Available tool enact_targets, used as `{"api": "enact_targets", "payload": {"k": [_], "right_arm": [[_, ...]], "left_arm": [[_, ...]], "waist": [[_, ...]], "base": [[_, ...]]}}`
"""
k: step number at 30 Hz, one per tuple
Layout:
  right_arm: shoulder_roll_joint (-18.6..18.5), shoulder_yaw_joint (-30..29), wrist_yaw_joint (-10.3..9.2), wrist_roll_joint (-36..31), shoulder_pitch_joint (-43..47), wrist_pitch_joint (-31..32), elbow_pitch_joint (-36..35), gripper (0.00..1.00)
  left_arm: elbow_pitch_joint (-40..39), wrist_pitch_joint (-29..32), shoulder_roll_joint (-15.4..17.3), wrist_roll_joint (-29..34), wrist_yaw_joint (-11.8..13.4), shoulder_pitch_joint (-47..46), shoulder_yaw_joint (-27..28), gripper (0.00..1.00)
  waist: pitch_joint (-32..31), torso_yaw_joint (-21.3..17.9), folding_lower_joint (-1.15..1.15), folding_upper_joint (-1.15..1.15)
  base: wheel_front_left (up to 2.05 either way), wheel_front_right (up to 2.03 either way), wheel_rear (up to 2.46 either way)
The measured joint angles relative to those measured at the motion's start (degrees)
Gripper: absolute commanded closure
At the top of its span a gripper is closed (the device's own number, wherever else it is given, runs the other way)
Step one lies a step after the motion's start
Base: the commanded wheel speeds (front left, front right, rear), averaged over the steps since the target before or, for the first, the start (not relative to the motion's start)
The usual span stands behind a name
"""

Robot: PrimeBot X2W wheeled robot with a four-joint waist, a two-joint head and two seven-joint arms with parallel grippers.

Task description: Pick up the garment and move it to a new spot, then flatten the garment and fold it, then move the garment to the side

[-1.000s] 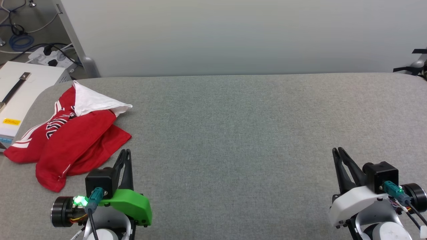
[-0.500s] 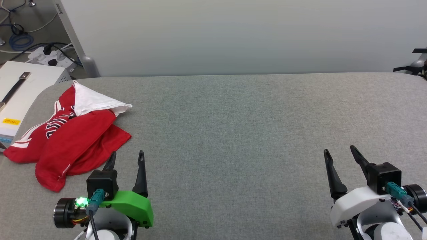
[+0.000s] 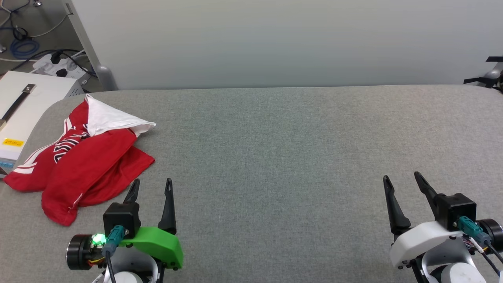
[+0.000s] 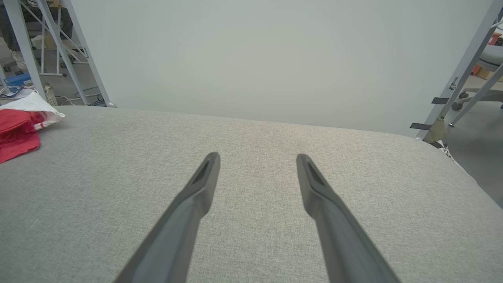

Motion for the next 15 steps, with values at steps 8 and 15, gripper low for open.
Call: {"api": "enact_targets", "payload": {"k": [8, 15], "right_arm": [[0.0, 0.01, 0.0, 0.51, -0.01, -1.02, 0.01, 0.0], [0.0, -0.12, 0.0, 0.9, -0.01, -1.77, -0.11, 0.0]], "left_arm": [[0.13, -0.88, 0.0, -0.49, -0.11, -0.03, -0.32, 0.0], [0.11, -1.85, 0.0, -1.18, -0.36, -0.04, -0.51, 0.0]], "waist": [[0.11, 0.12, 0.0, 0.0], [0.17, 0.21, 0.0, 0.0]], "base": [[0.0, 0.0, 0.0], [0.0, 0.0, 0.0]]}}
